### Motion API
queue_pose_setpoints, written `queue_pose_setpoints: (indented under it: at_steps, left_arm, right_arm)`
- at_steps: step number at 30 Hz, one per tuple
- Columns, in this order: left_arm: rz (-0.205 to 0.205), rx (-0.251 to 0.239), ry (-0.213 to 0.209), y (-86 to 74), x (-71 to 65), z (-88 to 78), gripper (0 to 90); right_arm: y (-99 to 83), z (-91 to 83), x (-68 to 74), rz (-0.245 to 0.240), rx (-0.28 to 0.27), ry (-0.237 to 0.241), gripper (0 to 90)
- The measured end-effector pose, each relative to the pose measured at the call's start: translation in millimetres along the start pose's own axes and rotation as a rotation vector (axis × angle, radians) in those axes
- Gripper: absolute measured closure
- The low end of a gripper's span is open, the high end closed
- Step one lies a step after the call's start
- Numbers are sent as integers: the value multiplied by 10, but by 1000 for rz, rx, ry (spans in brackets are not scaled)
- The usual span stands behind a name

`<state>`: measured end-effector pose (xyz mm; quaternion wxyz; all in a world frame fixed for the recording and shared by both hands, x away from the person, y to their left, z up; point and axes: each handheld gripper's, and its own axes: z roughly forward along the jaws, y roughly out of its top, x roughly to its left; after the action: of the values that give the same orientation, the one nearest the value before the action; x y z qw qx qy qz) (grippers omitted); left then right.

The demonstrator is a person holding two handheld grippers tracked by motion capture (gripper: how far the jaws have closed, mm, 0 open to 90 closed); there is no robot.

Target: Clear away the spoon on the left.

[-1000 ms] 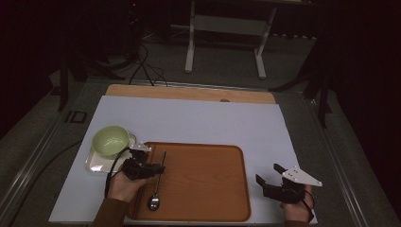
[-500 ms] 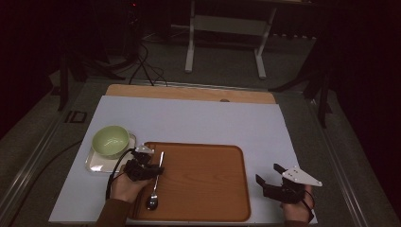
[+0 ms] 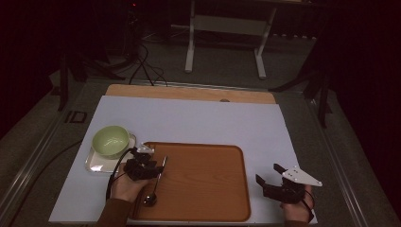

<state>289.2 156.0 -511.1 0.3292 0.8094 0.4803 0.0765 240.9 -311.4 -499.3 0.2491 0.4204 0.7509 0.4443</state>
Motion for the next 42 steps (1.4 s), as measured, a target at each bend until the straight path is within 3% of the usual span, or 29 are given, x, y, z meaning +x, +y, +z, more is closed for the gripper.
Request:
queue_pose_setpoints:
  at_steps: [11, 30, 42]
  left_arm:
    - [-4, -109, 6, -35, 12, -149, 525]
    - [17, -264, 82, -100, 73, -418, 457]
    - [46, -350, 191, -118, 109, -645, 449]
  right_arm:
    - [0, 0, 1, 0, 1, -1, 168]
    - [4, -8, -3, -2, -1, -2, 168]
    - [9, -11, -4, -5, -6, -1, 168]
